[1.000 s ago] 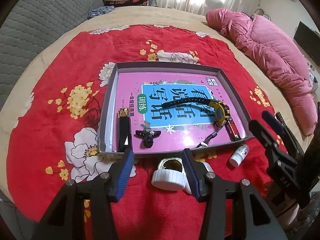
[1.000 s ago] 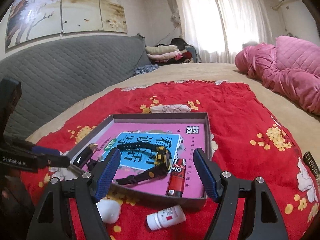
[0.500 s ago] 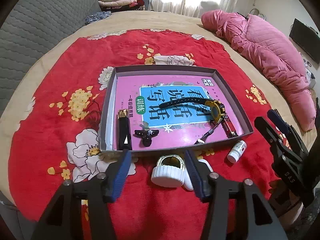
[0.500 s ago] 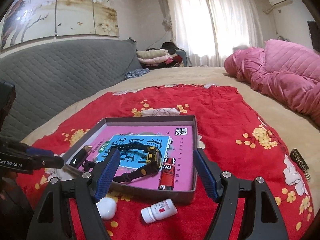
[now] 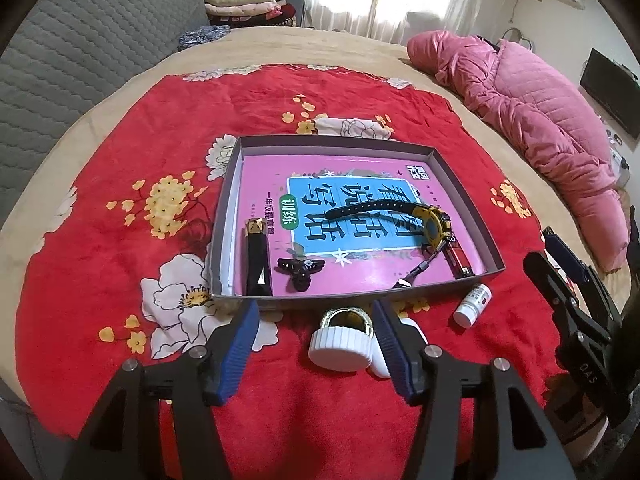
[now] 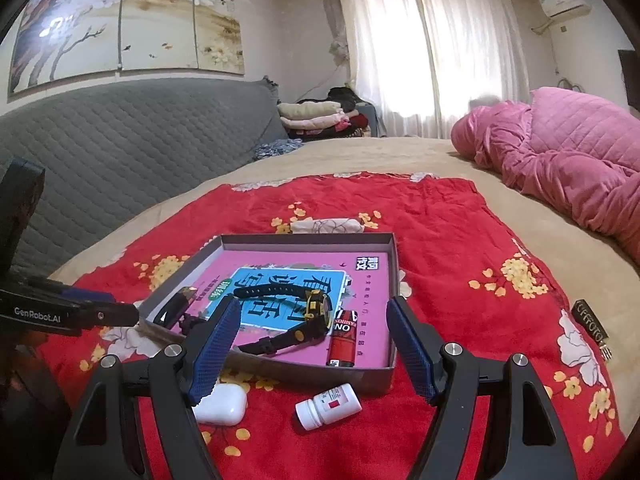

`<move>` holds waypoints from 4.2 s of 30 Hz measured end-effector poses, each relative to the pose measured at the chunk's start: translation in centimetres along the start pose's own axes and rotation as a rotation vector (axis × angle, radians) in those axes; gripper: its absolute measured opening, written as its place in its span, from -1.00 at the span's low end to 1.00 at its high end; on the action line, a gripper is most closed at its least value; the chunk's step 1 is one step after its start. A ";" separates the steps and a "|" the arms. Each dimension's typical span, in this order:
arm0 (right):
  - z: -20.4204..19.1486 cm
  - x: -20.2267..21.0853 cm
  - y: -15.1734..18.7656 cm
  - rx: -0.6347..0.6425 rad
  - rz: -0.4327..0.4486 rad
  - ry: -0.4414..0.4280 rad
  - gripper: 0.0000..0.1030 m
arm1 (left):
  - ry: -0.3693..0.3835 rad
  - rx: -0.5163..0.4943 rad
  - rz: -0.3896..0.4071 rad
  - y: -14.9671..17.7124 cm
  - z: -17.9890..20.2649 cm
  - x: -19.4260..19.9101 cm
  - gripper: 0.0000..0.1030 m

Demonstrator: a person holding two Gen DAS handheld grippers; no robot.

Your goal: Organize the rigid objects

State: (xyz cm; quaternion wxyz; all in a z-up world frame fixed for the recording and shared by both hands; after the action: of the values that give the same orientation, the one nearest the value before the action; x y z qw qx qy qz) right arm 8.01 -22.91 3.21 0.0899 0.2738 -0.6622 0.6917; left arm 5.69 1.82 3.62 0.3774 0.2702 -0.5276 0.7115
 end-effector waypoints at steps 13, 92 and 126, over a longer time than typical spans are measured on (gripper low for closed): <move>-0.7 1.2 0.5 0.029 -0.010 -0.002 0.49 | -0.001 0.012 0.014 0.7 -0.2 0.4 0.15; -1.1 -4.8 4.9 0.047 -0.344 -0.023 0.49 | 0.083 0.079 -0.141 4.7 -0.8 -5.5 0.16; -1.4 -8.6 6.3 0.147 -0.433 -0.051 0.00 | 0.068 0.082 -0.125 4.1 -1.2 -7.0 0.16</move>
State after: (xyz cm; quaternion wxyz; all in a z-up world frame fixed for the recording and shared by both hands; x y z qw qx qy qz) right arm 11.74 -20.20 -6.46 0.1991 0.4328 -0.5378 0.6956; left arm 6.31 0.58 -4.43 0.4277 0.2933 -0.4670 0.7162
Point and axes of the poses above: each gripper's, at about its wrist camera, not at the fingertips, and x roughly against the way its jaws point, z to its right, y to its underside, the point moved 1 cm from there along -x, roughly the way its jaws point, and after that the axes turned 12 degrees about y, right-handed, at the moved point
